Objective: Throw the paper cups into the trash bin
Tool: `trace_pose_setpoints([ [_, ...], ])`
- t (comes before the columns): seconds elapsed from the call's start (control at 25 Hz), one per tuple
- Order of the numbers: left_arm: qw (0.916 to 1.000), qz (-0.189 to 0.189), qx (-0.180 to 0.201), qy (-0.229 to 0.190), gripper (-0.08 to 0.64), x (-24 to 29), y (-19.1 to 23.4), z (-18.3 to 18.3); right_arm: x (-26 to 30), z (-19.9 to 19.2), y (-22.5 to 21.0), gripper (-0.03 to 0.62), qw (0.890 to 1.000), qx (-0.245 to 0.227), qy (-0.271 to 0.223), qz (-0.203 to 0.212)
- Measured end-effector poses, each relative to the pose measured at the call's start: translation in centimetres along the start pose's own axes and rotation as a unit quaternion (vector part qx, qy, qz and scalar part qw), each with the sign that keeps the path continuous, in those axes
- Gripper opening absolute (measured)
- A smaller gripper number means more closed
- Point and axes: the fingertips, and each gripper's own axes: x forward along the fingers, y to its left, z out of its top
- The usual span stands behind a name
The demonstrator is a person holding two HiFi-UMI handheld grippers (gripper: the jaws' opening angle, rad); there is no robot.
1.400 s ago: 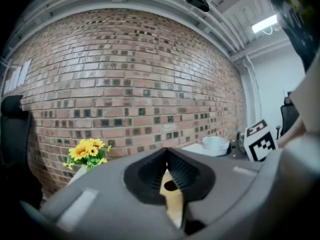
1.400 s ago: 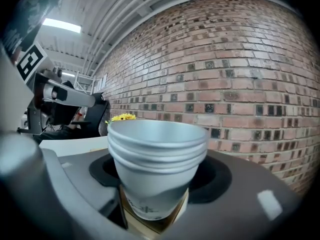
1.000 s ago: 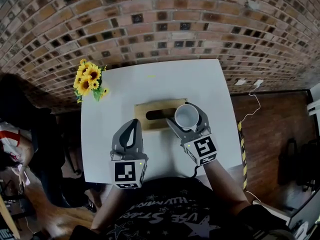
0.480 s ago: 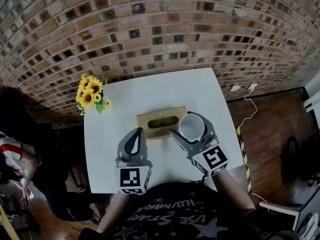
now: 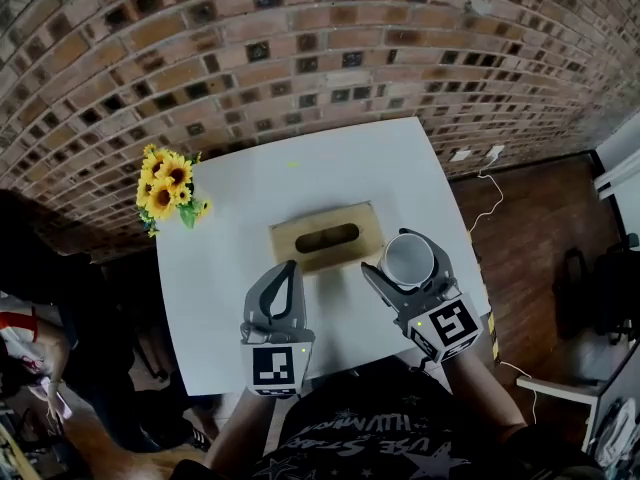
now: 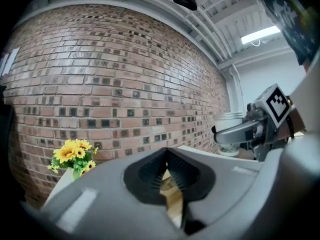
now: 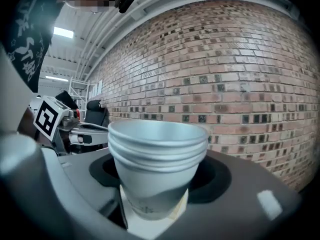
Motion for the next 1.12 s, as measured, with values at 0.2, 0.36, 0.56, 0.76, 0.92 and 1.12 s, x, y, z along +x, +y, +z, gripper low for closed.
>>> trace_pose_setpoints([
  [0.2,0.9996,0.012,-0.026,0.003,0.005,0.0,-0.2,-1.6,-1.1,-0.1,-0.8,0.342,1.000,-0.016,-0.015,-0.020],
  [0.36,0.9990,0.029,-0.030,0.018,0.005,-0.4,-2.0,-1.2,-2.1,-0.8,-2.4,0.342,0.999,-0.016,-0.028,-0.016],
  [0.56,0.9992,0.039,0.006,0.009,0.005,1.6,-7.0,-1.0,-4.4,-1.5,-5.7,0.342,0.999,-0.019,-0.045,0.023],
  [0.76,0.9971,0.075,0.005,0.011,0.005,6.0,-13.9,-0.2,-7.8,-2.3,-12.4,0.342,0.995,-0.027,-0.065,0.075],
  [0.92,0.9966,0.081,0.015,0.001,0.005,9.4,-20.9,1.2,-11.9,-2.2,-19.1,0.342,0.991,-0.023,-0.089,0.097],
  [1.12,0.9962,0.084,0.019,-0.009,0.005,12.1,-28.7,2.7,-17.6,-3.4,-26.0,0.342,0.992,-0.028,-0.085,0.091],
])
